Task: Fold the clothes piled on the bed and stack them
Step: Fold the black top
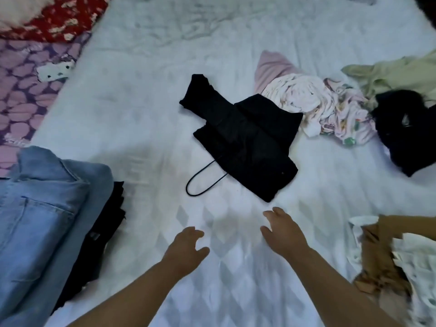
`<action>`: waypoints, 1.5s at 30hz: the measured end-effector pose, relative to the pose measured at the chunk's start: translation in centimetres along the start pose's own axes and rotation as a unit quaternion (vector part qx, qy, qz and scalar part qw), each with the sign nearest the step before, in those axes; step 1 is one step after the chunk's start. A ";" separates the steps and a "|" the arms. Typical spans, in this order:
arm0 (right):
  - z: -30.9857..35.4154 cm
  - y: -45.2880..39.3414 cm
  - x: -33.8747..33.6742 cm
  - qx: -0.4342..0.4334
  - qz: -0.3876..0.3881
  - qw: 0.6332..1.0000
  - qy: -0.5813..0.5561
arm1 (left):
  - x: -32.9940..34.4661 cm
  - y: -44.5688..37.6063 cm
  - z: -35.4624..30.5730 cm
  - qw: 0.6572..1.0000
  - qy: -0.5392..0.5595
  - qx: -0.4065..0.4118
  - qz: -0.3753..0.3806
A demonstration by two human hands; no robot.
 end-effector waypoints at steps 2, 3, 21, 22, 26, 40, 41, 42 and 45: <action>-0.9 -2.0 0.6 -0.007 0.000 1.000 -0.002 | 0.2 -1.5 -0.6 0.999 -0.023 0.001 -0.044; -1.0 -3.0 0.7 -0.011 -0.004 1.000 -0.004 | 0.2 -2.1 -0.8 0.997 -0.031 0.001 -0.064; -1.0 -13.6 1.0 -0.064 -0.080 0.990 0.096 | 4.1 -5.3 -1.4 0.994 -0.032 -0.078 -0.070; -1.0 -12.8 1.0 -0.063 -0.070 0.992 0.089 | 4.0 -5.2 -1.6 0.994 -0.022 -0.079 -0.066; -0.9 -7.4 3.8 -0.054 0.036 0.998 0.018 | 4.1 -3.7 -2.7 0.996 0.037 -0.064 -0.045; 6.6 8.6 -9.8 -0.169 -0.037 0.985 -0.009 | -4.9 8.4 -10.0 0.978 0.080 0.160 -0.110; 7.3 9.7 -11.5 -0.184 -0.062 0.981 -0.002 | -6.6 9.2 -10.3 0.971 0.092 0.170 -0.139; 8.1 11.0 -13.5 -0.196 -0.091 0.976 0.000 | -8.3 10.1 -10.7 0.963 0.105 0.182 -0.168; 10.2 14.4 -18.8 -0.220 -0.162 0.961 -0.030 | -12.2 12.4 -12.2 0.948 0.127 0.210 -0.204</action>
Point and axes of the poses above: each hand's wrist, its own y-axis away from the middle knuckle, its own x-axis out of the palm, z = x × y, the point moved 10 cm from there along -y, towards the middle knuckle, and after that the axes turned 9 degrees about -z, right-handed, at the moved point
